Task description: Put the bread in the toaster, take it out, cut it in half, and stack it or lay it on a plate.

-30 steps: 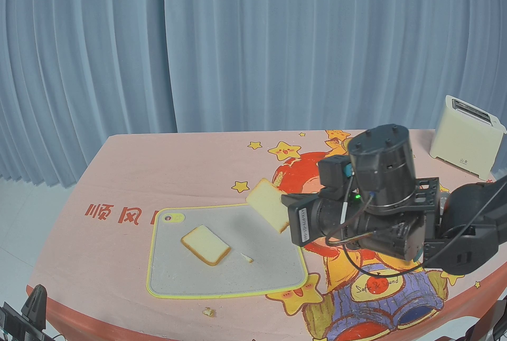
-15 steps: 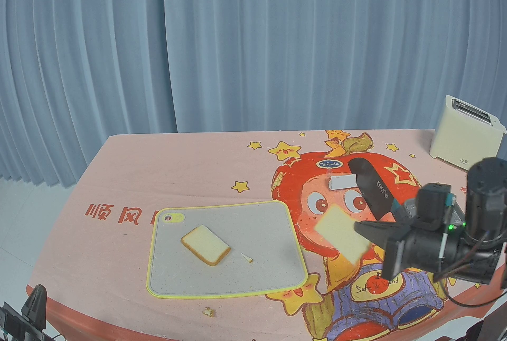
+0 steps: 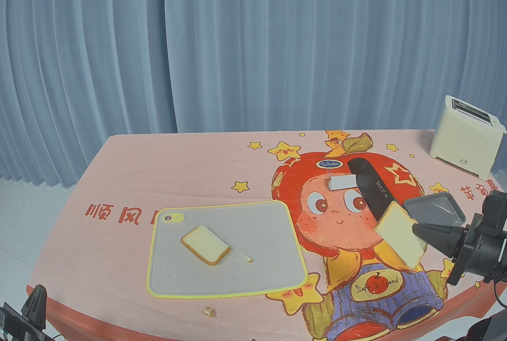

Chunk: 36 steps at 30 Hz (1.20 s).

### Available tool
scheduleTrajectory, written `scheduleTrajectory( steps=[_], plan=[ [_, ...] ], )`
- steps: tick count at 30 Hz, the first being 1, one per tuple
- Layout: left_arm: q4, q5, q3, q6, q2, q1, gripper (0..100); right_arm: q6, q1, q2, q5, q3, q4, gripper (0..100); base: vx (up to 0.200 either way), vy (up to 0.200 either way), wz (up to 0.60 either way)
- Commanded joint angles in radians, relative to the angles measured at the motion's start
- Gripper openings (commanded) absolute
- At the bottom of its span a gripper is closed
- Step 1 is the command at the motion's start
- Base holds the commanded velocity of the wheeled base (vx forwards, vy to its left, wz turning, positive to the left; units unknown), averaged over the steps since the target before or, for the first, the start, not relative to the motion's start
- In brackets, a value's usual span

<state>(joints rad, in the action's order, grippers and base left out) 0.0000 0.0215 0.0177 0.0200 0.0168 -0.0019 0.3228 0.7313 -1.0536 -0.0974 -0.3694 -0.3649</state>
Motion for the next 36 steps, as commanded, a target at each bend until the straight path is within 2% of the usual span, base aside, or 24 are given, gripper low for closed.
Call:
scheduleTrajectory(
  steps=[1, 6, 12, 22, 36],
  plan=[
    [0.0, 0.0, -0.018, 0.001, 0.0, 0.0, 0, -0.001, -0.007, 0.024, -0.002, 0.003, -0.002, 0, 0.0, 0.0, 0.0],
    [0.0, 0.0, -0.018, 0.0, 0.002, 0.0, 0, -0.001, -0.032, 0.032, -0.005, -0.014, -0.002, 0, 0.0, 0.0, 0.0],
    [0.0, -0.005, -0.016, -0.011, 0.002, 0.0, 0, -0.002, -0.035, 0.026, -0.076, -0.019, -0.002, 0, 0.0, 0.0, 0.0],
    [0.0, -0.005, -0.018, -0.009, 0.002, 0.002, 0, -0.002, -0.029, 0.02, -0.079, -0.016, -0.002, 0, 0.0, 0.0, 0.0],
    [0.0, -0.005, -0.018, -0.009, 0.002, 0.002, 0, -0.002, -0.035, 0.02, -0.079, -0.008, 0.0, 0, 0.0, -0.2, 0.0]
  ],
)
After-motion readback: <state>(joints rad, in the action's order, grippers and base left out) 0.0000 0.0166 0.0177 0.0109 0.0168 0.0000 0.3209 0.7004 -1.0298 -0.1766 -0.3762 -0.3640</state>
